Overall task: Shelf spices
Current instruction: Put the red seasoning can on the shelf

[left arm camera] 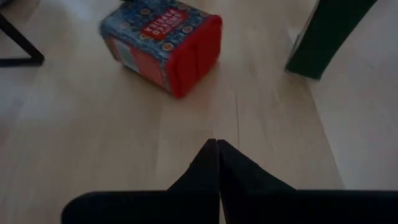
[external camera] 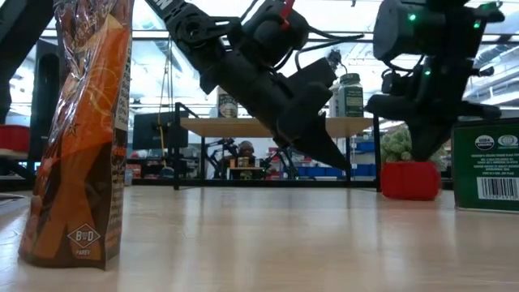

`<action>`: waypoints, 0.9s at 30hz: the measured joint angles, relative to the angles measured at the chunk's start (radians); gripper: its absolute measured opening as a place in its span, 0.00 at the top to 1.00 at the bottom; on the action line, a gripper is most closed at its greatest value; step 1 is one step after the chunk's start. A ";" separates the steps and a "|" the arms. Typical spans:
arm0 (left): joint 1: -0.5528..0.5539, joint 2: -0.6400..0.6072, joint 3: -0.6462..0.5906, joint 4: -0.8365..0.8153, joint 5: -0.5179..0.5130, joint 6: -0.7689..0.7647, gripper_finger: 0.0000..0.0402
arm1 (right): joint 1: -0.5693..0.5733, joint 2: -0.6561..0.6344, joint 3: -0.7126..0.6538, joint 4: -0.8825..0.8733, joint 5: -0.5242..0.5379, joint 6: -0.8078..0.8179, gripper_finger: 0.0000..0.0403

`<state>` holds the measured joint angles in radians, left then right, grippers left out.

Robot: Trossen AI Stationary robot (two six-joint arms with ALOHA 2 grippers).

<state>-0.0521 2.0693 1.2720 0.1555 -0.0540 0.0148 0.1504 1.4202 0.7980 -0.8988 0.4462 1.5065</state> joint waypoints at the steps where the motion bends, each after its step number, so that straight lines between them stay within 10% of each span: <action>1: 0.000 0.000 0.000 -0.011 0.000 -0.007 1.00 | -0.011 -0.002 -0.009 0.022 0.008 -0.002 1.00; 15: -0.008 -0.005 -0.001 -0.140 -0.001 -0.049 1.00 | 0.005 -0.016 -0.026 0.374 0.035 -0.151 1.00; 27: -0.015 -0.064 -0.001 -0.209 -0.084 -0.025 1.00 | 0.073 -0.060 0.055 0.300 0.178 -0.183 1.00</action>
<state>-0.0673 2.0052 1.2713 -0.0534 -0.1384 -0.0104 0.2235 1.3603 0.8530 -0.5991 0.6247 1.3238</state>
